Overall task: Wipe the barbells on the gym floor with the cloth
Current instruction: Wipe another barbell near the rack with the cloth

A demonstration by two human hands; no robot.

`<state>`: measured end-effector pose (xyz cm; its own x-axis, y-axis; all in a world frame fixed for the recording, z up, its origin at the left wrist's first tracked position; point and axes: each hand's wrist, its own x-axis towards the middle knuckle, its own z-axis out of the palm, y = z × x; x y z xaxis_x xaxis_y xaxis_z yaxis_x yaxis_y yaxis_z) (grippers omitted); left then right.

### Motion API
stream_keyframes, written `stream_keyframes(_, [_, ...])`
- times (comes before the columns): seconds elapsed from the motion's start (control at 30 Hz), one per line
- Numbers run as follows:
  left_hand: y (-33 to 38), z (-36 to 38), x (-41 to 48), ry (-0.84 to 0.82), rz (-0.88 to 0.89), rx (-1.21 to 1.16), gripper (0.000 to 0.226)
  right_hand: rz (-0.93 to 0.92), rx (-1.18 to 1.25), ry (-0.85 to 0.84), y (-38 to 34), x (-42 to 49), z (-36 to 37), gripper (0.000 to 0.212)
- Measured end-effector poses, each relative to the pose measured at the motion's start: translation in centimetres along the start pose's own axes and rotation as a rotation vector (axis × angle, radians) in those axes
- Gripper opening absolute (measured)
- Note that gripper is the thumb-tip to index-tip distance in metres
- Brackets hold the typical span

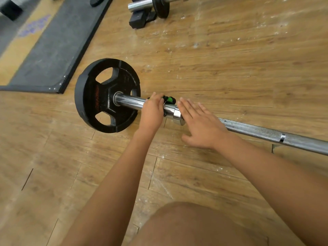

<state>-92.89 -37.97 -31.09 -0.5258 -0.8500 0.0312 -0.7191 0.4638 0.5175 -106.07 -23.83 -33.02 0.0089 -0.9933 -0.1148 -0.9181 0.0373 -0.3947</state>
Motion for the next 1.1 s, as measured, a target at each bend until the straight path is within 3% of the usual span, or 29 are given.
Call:
stream_keyframes(0.3, [-0.7, 3.0, -3.0, 0.148, 0.165, 0.012, 0.040, 0.017, 0.009, -0.014, 1.3, 1.1, -0.8, 0.102])
stream_keyframes(0.63, [-1.6, 2.7, 1.2, -0.004, 0.329, 0.046, 0.043, 0.060, 0.036, -0.046, 3.6, 2.8, -2.5, 0.103])
stream_keyframes(0.87, [0.3, 2.6, 4.8, 0.084, 0.109, -0.083, 0.038, 0.102, 0.077, -0.071, 5.2, 4.1, -3.7, 0.103])
stream_keyframes(1.1, [0.3, 3.9, 3.9, 0.035, 0.294, -0.051, 0.043, 0.174, 0.120, -0.096, 6.3, 5.2, -4.8, 0.101])
